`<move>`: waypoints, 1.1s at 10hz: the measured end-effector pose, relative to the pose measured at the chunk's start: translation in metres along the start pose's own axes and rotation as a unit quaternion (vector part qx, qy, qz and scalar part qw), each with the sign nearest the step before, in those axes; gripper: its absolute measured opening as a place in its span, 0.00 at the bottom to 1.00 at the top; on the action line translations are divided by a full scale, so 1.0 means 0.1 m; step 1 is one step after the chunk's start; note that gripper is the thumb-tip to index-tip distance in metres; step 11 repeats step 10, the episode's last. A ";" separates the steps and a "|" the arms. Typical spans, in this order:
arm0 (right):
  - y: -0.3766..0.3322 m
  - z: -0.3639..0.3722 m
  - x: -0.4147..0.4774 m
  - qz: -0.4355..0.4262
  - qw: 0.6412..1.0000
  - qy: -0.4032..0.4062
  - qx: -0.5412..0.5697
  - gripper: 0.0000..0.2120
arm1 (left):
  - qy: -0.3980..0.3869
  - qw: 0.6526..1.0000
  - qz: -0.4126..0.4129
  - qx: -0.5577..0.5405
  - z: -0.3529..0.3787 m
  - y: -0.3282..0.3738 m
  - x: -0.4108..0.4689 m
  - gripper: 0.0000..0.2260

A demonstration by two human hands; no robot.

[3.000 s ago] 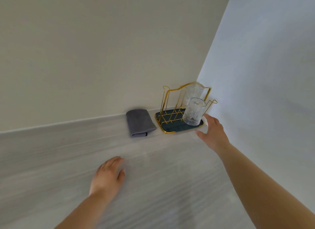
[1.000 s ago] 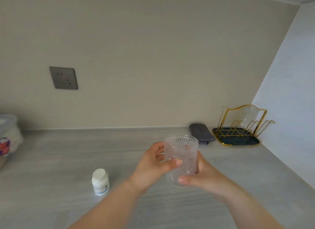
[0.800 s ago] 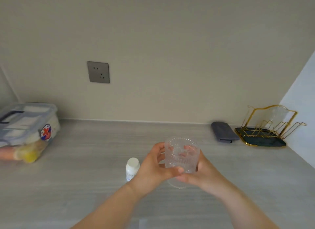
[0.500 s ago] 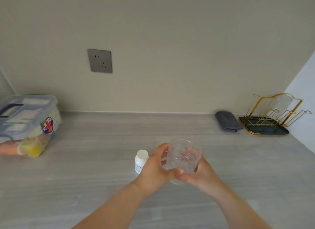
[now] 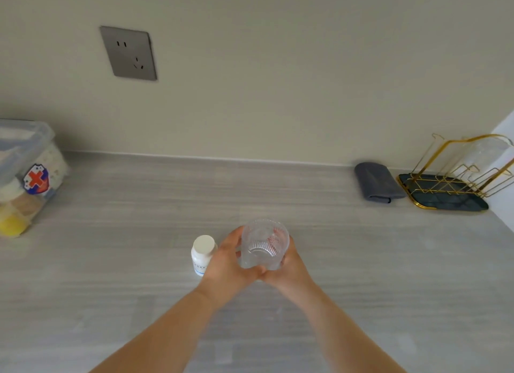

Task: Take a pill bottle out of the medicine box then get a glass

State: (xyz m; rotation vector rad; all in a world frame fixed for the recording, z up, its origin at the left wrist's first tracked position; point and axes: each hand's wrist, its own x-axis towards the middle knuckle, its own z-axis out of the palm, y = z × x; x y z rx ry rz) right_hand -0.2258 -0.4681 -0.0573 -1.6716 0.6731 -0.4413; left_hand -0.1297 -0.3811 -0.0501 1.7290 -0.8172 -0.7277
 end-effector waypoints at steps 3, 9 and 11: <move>0.21 0.00 0.08 0.003 1.000 -0.006 -0.027 0.32 | 0.016 0.999 0.002 0.044 0.08 -0.17 0.05 0.32; 0.44 -0.15 -0.58 0.085 0.976 0.052 -0.195 0.24 | 0.131 0.988 -0.047 0.068 -0.02 -0.42 -0.84 0.16; 0.44 -0.09 -1.12 0.078 0.964 0.085 -0.240 0.16 | 0.108 0.990 -0.043 0.078 -0.14 -0.47 -1.32 0.20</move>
